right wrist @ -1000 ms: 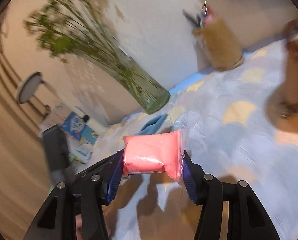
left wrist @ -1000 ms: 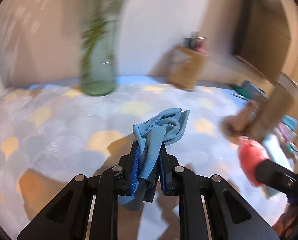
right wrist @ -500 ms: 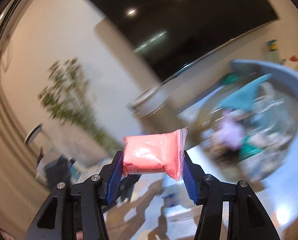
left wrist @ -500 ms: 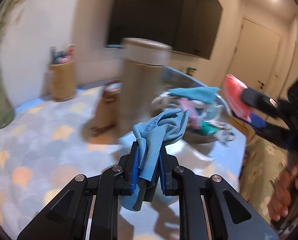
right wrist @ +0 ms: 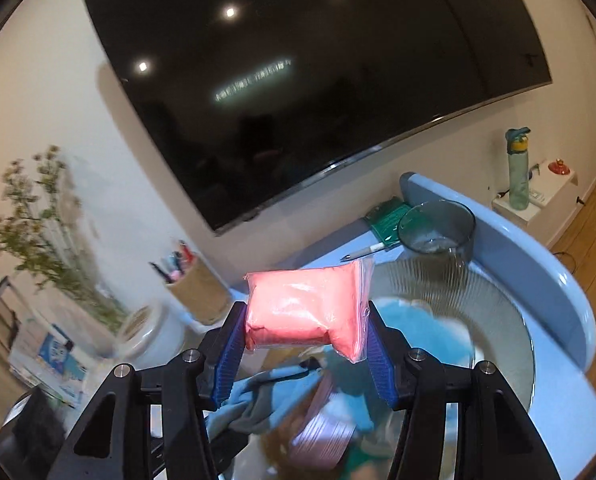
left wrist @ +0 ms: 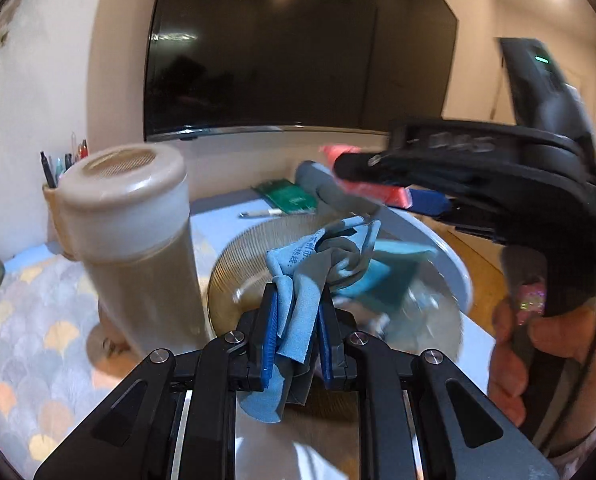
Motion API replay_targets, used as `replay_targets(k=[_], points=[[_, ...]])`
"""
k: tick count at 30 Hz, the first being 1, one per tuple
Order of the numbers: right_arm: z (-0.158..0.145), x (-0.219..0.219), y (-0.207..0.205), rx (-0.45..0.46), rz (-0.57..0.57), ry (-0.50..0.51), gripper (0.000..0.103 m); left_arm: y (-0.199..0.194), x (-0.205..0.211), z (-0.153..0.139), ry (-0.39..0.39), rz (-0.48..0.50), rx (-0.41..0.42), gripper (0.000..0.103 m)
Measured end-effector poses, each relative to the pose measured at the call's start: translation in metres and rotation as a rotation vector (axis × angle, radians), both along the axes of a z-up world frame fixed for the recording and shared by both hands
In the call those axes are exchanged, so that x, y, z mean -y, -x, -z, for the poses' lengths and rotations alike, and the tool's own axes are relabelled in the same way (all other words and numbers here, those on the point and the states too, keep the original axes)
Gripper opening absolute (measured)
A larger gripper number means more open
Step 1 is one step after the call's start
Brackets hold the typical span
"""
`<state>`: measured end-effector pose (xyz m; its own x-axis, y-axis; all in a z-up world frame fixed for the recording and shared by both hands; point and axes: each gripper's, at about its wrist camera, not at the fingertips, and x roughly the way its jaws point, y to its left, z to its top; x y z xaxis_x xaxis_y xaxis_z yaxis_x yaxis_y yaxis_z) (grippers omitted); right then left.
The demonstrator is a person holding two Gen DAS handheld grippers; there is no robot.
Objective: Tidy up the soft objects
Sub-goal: 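Open both tools to drop the cloth and clay bag into the bowl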
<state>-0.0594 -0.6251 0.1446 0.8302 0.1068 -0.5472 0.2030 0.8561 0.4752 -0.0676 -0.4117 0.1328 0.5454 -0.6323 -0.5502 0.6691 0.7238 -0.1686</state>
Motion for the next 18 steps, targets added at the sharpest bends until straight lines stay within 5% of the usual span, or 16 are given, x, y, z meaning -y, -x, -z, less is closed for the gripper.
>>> replay_targets(k=[3, 5, 6, 18], points=[[0.010, 0.010, -0.037, -0.110, -0.014, 0.041, 0.068, -0.014, 0.013, 0.008, -0.032, -0.004, -0.070, 0.045], [0.017, 0.015, -0.049, -0.176, -0.001, 0.070, 0.086, -0.018, 0.012, 0.012, -0.041, -0.018, -0.094, 0.084], [0.020, 0.018, -0.051, -0.193, 0.012, 0.082, 0.089, -0.017, 0.010, 0.013, -0.028, -0.017, -0.098, 0.090], [-0.002, 0.021, 0.003, -0.109, 0.097, -0.007, 0.093, 0.032, -0.030, 0.004, -0.038, 0.030, -0.066, 0.097]])
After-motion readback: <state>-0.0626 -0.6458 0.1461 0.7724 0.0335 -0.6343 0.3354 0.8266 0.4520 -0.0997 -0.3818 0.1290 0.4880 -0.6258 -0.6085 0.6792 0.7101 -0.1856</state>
